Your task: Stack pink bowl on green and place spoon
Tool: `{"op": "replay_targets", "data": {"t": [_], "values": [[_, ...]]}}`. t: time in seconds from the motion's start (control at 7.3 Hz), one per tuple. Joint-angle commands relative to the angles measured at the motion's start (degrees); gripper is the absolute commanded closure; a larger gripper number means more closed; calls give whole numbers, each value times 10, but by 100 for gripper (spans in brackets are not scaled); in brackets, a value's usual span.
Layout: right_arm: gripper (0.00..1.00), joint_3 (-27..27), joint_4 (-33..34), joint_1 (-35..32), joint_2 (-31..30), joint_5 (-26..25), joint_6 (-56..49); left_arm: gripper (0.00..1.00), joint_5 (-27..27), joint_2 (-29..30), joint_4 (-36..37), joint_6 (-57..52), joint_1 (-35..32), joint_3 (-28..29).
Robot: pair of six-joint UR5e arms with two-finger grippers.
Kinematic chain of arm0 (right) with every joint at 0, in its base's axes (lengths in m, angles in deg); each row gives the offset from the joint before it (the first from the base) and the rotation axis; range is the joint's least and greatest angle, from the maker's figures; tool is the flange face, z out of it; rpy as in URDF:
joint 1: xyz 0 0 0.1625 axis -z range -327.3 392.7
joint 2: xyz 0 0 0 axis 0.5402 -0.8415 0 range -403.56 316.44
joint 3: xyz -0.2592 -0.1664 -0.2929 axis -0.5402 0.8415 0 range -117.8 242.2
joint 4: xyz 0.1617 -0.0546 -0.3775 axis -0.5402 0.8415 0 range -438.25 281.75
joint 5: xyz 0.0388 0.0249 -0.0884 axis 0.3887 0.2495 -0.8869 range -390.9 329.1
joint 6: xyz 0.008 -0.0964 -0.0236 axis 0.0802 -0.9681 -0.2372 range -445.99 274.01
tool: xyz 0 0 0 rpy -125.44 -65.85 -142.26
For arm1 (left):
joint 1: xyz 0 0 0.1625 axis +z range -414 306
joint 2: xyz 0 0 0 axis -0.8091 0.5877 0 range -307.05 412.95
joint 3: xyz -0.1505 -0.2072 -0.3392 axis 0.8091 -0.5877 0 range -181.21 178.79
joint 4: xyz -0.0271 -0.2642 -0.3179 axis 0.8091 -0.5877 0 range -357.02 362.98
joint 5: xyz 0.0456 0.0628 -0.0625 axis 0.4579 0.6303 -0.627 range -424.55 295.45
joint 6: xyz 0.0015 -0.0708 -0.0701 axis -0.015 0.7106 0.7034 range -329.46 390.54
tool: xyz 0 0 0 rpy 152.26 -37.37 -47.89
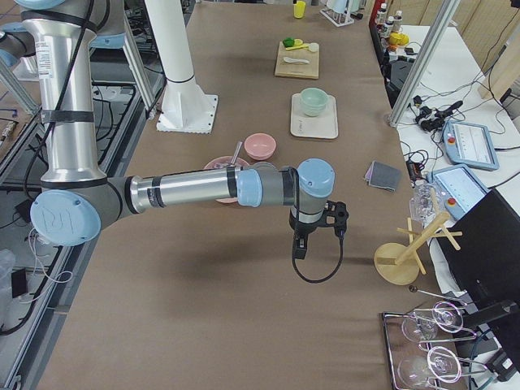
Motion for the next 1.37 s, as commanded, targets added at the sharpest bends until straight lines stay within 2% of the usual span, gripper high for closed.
{"op": "replay_targets", "data": {"t": [0.0,1.23], "values": [[0,0,0,0,-3,3,1,2,-7,4,-3,-1,0,-3],[0,-2,-2,1,0,10,17,2,-7,6,-11,-1,1,-3]]}}
